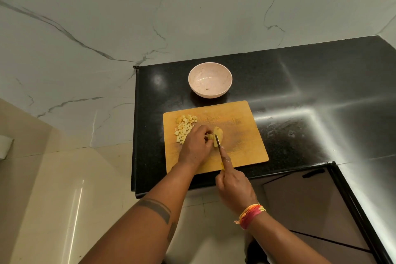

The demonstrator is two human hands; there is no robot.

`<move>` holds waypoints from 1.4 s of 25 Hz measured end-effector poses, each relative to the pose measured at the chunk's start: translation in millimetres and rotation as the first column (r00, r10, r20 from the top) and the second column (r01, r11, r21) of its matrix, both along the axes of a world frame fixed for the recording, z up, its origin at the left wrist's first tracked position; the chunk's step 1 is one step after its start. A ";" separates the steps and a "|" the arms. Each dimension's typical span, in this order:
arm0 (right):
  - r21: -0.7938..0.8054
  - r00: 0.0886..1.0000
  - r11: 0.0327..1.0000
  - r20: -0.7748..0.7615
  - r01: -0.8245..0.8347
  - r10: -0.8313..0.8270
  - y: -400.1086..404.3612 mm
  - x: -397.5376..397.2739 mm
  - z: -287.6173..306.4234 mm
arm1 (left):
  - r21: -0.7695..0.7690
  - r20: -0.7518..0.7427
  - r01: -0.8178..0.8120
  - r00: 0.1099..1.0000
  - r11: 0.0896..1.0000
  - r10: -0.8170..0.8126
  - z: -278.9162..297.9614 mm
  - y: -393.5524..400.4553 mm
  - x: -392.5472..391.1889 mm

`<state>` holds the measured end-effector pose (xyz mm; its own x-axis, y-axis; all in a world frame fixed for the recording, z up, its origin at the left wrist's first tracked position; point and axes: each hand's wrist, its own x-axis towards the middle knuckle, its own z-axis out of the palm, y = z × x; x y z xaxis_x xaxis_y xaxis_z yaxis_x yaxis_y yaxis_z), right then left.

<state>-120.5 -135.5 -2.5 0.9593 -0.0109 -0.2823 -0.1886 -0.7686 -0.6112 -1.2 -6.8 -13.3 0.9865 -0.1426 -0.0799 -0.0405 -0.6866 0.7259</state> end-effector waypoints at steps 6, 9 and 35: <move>-0.008 0.999 0.999 -0.018 0.042 -0.042 1.4 -10.9 5.0 | -0.063 -0.068 -0.118 0.991 0.991 0.113 -2.0 -7.8 -18.7; -0.005 0.999 0.999 -0.023 0.033 -0.033 4.2 -11.1 6.7 | -0.083 -0.055 -0.194 0.980 0.977 0.190 2.1 -8.0 -22.0; -0.050 0.990 0.993 -0.098 -0.110 0.105 19.0 -32.4 -1.6 | 0.146 -0.020 -0.137 0.990 0.980 0.141 -3.6 10.1 -64.6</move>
